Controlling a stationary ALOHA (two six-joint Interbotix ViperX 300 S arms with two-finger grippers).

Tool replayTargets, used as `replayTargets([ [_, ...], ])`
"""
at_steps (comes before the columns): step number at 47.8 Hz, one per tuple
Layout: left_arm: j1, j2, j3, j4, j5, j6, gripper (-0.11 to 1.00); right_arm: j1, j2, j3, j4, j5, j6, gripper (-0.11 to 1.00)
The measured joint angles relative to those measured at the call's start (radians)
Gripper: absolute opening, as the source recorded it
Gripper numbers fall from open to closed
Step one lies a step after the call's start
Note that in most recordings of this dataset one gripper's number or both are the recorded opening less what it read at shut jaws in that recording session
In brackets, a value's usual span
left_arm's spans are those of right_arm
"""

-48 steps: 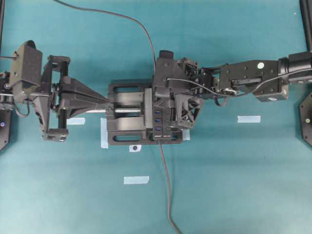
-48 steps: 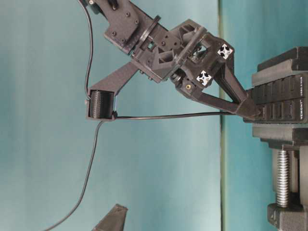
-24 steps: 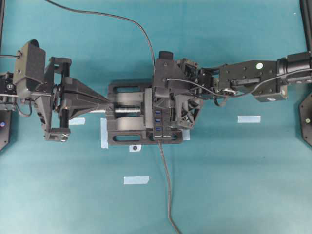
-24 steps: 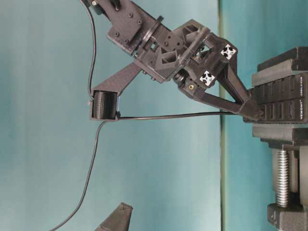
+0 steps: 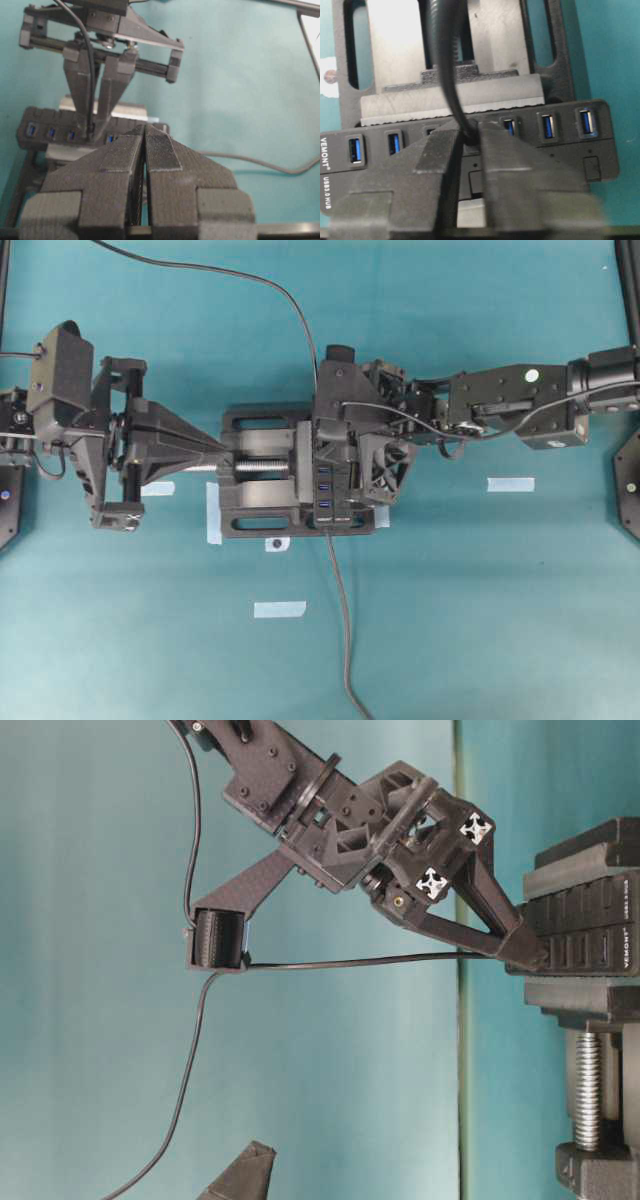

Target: Insert the USB into the center port of the fixed hub

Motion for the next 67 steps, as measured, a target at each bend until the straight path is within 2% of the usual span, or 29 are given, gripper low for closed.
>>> replayTargets([
  [10,0.000,0.000,0.000,0.000,0.000,0.006,0.00,-0.002,-0.005,0.005,-0.003,-0.009,0.000,0.70],
  [13,0.000,-0.002,0.000,-0.002,0.000,0.006,0.00,-0.009,-0.009,0.005,-0.005,-0.014,0.000,0.77],
  [46,-0.002,-0.003,0.009,0.000,0.000,0.006,0.00,-0.008,-0.069,0.015,-0.005,-0.018,0.000,0.77],
  [67,0.005,-0.003,0.028,0.000,0.000,0.003,0.00,-0.006,-0.179,0.107,-0.005,-0.078,0.000,0.77],
])
